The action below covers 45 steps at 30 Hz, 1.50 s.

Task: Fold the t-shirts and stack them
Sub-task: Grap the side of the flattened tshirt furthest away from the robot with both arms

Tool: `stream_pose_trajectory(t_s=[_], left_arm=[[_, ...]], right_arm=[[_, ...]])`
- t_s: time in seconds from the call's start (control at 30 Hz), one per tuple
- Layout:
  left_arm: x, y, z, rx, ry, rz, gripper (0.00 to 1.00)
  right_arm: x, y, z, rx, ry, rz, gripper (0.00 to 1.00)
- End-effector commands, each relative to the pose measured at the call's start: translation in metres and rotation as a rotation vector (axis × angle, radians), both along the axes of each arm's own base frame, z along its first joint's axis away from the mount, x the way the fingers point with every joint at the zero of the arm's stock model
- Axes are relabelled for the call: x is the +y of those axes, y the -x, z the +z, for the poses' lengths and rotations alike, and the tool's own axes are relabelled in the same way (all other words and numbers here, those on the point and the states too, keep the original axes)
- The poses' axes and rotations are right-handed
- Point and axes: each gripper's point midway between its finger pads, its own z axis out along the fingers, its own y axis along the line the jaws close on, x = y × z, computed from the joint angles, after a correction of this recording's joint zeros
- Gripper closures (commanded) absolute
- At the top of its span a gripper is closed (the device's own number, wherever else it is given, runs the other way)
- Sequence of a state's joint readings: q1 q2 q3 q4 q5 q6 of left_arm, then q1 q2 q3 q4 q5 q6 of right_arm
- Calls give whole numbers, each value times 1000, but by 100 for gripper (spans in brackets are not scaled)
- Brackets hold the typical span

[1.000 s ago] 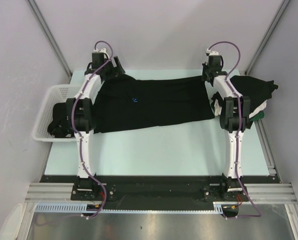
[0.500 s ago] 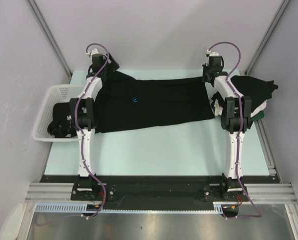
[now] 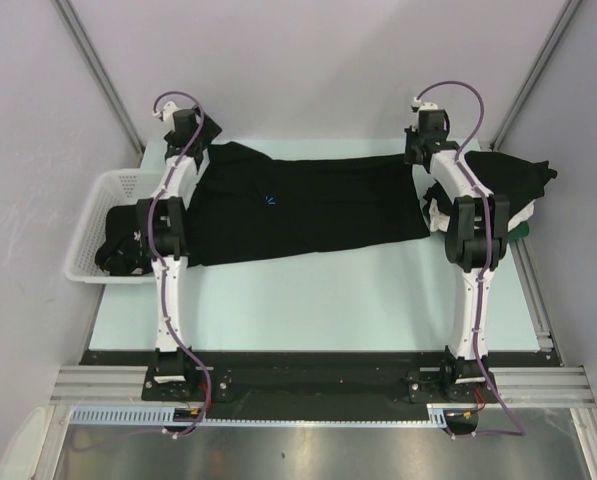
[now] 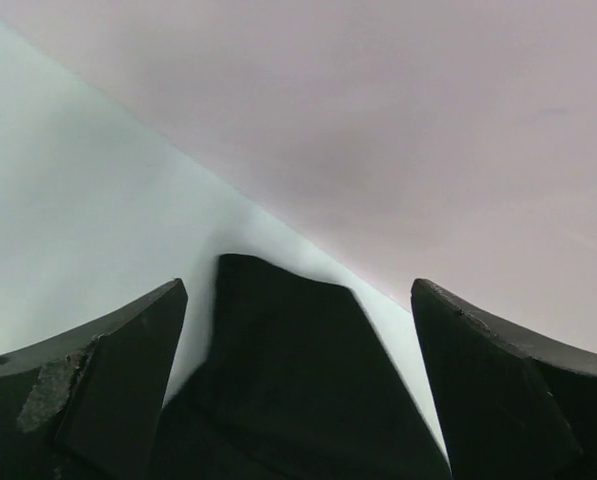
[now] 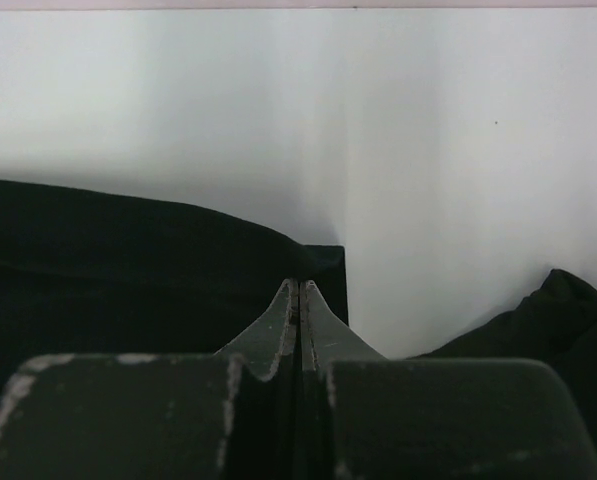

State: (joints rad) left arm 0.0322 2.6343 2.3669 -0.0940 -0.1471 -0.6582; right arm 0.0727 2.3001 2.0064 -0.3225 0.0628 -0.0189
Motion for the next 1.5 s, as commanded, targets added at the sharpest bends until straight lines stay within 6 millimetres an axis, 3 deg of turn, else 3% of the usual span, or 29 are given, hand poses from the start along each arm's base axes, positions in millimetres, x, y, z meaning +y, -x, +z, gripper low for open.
stream_pose_trajectory(t_s=[0.0, 0.23, 0.43, 0.67, 1.0, 1.17, 1.47], left_arm=[[33, 0, -2, 6, 73, 76, 1], [33, 14, -36, 119, 160, 35, 1], [2, 16, -60, 147, 325, -93, 3], [-19, 19, -65, 160, 376, -155, 7], [-38, 20, -73, 175, 402, -194, 32], [-36, 17, -71, 154, 400, -184, 43], [-21, 1, -54, 57, 362, -132, 44]], right_arm=[[7, 8, 55, -79, -8, 8, 100], [9, 16, 66, -73, -5, 9, 100], [9, 18, 65, -63, -5, 7, 100], [13, 18, 60, -43, -8, 13, 100], [9, 22, 57, -30, -2, 14, 100], [9, 21, 54, -27, -3, 17, 100], [6, 22, 47, -11, -8, 18, 100]])
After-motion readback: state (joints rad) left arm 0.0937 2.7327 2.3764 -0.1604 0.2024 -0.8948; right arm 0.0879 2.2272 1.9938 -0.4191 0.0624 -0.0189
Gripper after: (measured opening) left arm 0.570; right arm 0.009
